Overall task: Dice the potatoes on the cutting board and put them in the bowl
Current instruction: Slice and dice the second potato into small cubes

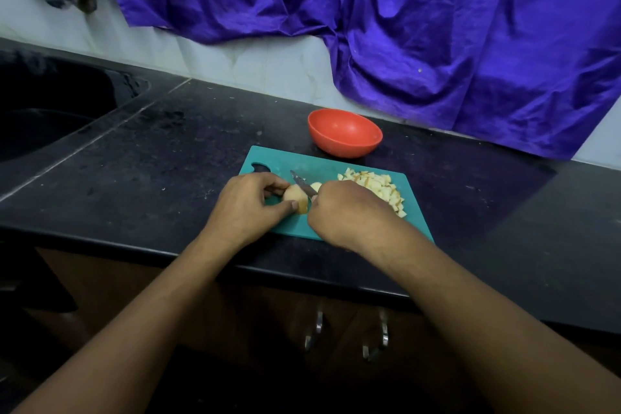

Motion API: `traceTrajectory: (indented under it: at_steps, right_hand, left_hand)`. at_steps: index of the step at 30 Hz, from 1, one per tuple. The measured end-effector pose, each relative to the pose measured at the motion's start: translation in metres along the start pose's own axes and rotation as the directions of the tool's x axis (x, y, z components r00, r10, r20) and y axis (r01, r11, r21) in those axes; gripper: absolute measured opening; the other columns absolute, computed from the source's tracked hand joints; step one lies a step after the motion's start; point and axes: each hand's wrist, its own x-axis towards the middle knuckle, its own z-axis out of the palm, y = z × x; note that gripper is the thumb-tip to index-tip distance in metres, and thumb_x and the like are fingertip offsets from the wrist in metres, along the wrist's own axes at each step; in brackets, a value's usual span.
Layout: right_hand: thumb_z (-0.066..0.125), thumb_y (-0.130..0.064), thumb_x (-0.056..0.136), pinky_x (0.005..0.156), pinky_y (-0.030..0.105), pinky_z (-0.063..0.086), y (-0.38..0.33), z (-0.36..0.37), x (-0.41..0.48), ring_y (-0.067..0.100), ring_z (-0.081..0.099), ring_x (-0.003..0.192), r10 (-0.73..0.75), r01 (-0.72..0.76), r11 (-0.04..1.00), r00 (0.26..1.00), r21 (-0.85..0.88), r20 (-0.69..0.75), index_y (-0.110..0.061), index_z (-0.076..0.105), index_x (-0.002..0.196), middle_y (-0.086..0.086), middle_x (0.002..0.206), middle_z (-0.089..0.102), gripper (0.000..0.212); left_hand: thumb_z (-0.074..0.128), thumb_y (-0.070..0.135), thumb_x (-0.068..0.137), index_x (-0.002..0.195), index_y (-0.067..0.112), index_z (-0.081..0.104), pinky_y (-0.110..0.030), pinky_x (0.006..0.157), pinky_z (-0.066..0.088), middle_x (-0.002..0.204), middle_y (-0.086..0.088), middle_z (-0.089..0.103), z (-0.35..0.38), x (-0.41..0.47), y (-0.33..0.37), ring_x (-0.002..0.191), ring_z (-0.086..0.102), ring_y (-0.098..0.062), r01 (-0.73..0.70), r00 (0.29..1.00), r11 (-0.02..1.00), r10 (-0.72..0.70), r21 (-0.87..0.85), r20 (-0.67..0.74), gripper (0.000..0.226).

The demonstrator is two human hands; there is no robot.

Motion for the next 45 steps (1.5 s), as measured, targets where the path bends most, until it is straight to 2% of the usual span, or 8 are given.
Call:
traceTrajectory:
  at_steps: [5,11,18,20,23,26,33,45]
  right_hand:
    - [0.047,-0.023,0.102,0.074,0.036,0.047,-0.008,0.003,0.005,0.024,0.057,0.089,-0.001,0.000,0.994,1.000,-0.111,-0.008,-0.015,0.061,0.115,0.003,0.091,0.054,0.021]
    - [0.051,-0.020,0.102,0.077,0.037,0.040,-0.006,0.035,0.021,0.028,0.061,0.116,0.021,-0.022,0.985,1.000,-0.169,-0.008,-0.013,0.061,0.131,0.008,0.131,0.061,0.032]
    - [0.050,-0.022,0.103,0.073,0.038,0.041,0.004,0.043,0.009,0.027,0.063,0.110,0.002,-0.012,0.983,0.998,-0.186,-0.057,-0.012,0.061,0.126,0.008,0.124,0.064,0.028]
    - [0.049,-0.022,0.103,0.073,0.038,0.043,0.010,0.043,0.007,0.026,0.062,0.108,0.010,-0.014,0.986,1.000,-0.167,-0.024,-0.014,0.062,0.124,0.007,0.118,0.064,0.026]
    - [0.044,-0.033,0.105,0.071,0.036,0.052,0.030,0.036,0.008,0.020,0.066,0.086,0.045,-0.048,0.993,0.998,0.104,0.033,-0.015,0.065,0.110,0.002,0.094,0.064,0.028]
    - [0.037,-0.036,0.108,0.059,0.031,0.049,0.042,0.030,0.005,0.015,0.063,0.066,0.064,-0.078,0.951,0.996,0.301,0.056,-0.015,0.065,0.101,0.004,0.081,0.064,0.036]
    - [0.042,-0.034,0.106,0.064,0.034,0.041,0.023,0.017,-0.002,0.020,0.061,0.086,0.007,0.003,0.996,0.994,0.092,-0.110,-0.020,0.056,0.096,0.000,0.086,0.056,0.022]
    - [0.052,-0.022,0.101,0.073,0.038,0.042,-0.003,0.023,0.000,0.027,0.061,0.108,0.029,-0.036,0.988,0.998,-0.148,-0.051,-0.014,0.058,0.131,0.008,0.123,0.062,0.032]
  left_hand:
    - [0.082,0.035,0.082,0.113,0.024,0.077,-0.026,0.092,0.053,0.105,0.014,0.075,0.000,0.001,0.001,0.097,0.066,-0.001,-0.005,1.000,1.000,0.005,0.012,-0.010,0.034]
    - [0.081,0.030,0.085,0.107,0.027,0.078,-0.032,0.093,0.057,0.100,0.017,0.075,0.000,0.000,0.000,0.096,0.067,0.000,-0.019,1.000,0.999,0.020,0.032,-0.014,0.023]
    - [0.080,0.029,0.085,0.113,0.026,0.075,-0.025,0.091,0.055,0.099,0.016,0.074,0.002,0.001,-0.001,0.094,0.065,0.002,-0.017,1.000,0.999,0.018,0.044,-0.019,0.028]
    - [0.079,0.030,0.086,0.123,0.028,0.070,-0.032,0.093,0.054,0.096,0.016,0.073,0.001,0.000,-0.001,0.095,0.064,-0.002,-0.027,1.000,0.998,0.027,0.048,-0.015,0.038]
    - [0.077,0.033,0.087,0.129,0.033,0.066,-0.043,0.093,0.054,0.092,0.019,0.068,0.001,0.000,0.000,0.093,0.060,-0.006,-0.066,0.998,0.994,0.066,0.089,0.007,0.043]
    - [0.075,0.035,0.088,0.125,0.037,0.068,-0.044,0.090,0.054,0.092,0.019,0.068,0.001,0.000,-0.002,0.093,0.059,-0.006,-0.083,0.997,0.992,0.084,0.098,0.001,0.038]
    - [0.077,0.045,0.084,0.114,0.032,0.075,-0.043,0.088,0.055,0.092,0.019,0.071,0.005,0.003,-0.006,0.094,0.062,-0.006,-0.065,0.997,0.992,0.068,0.106,-0.022,0.033]
    - [0.078,0.045,0.084,0.109,0.030,0.077,-0.042,0.091,0.054,0.096,0.018,0.072,0.008,0.005,-0.009,0.098,0.060,-0.006,-0.061,0.996,0.987,0.070,0.147,-0.059,0.029]
